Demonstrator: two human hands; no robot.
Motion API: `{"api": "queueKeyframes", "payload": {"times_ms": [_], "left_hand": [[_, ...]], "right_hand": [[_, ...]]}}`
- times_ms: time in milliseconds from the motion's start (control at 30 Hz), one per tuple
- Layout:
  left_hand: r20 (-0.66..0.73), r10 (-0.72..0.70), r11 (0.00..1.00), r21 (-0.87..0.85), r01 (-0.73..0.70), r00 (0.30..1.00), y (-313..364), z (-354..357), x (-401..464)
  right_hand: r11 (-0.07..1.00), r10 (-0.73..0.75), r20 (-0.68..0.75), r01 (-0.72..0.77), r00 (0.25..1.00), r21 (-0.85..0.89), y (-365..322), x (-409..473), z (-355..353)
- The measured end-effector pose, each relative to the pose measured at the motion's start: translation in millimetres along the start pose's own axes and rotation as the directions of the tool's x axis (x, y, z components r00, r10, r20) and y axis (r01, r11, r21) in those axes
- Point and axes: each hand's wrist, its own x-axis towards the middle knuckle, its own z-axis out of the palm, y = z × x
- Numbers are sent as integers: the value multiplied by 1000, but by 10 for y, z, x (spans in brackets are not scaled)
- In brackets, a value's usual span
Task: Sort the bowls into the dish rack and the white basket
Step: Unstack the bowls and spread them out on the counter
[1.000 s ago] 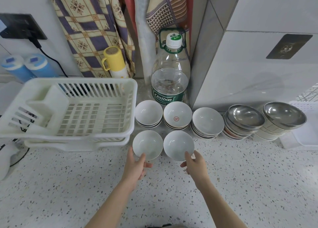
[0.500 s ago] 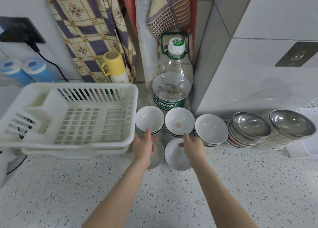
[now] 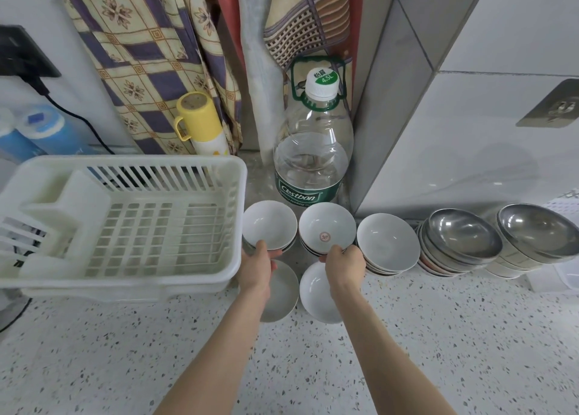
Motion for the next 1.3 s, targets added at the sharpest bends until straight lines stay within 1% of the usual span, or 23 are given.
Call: {"api": "queueKeyframes", "payload": {"times_ms": [133, 300, 500, 633, 800, 967, 1067, 1200, 1300], "left_hand": [[-19, 14, 997, -70, -15, 1000, -19, 1, -39], [20, 7, 991, -136, -4, 1000, -10, -46, -103], [79, 4, 994, -112, 5, 997, 4, -121, -204], [124, 17, 985, -172, 5, 992, 31, -154, -319], [200, 86, 972, -232, -38, 976, 33, -184, -488], [240, 101, 972, -229, -44, 966, -19, -237, -676], [279, 89, 981, -190, -36, 956, -114, -347, -809], [333, 120, 990, -109, -88, 935, -305, -577, -1019], [323, 86, 995, -76, -65, 943, -509, -789, -1171]], "right_hand": [[1000, 1, -34, -1, 999, 1, -18, -51, 24], [999, -4, -52, 6, 999, 36, -21, -145, 14], [987, 10, -37, -4, 999, 158, 7, -273, -98], [964, 25, -34, -15, 999, 265, 10, -380, -230], [937, -35, -49, 50, 998, 347, 14, -539, -462], [898, -87, -57, 103, 995, 427, 46, -692, -713], [866, -105, -45, 114, 993, 487, 127, -795, -874], [862, -137, -13, 125, 991, 492, 296, -917, -1001], [874, -145, 33, 113, 989, 472, 449, -1006, -1051]]}}
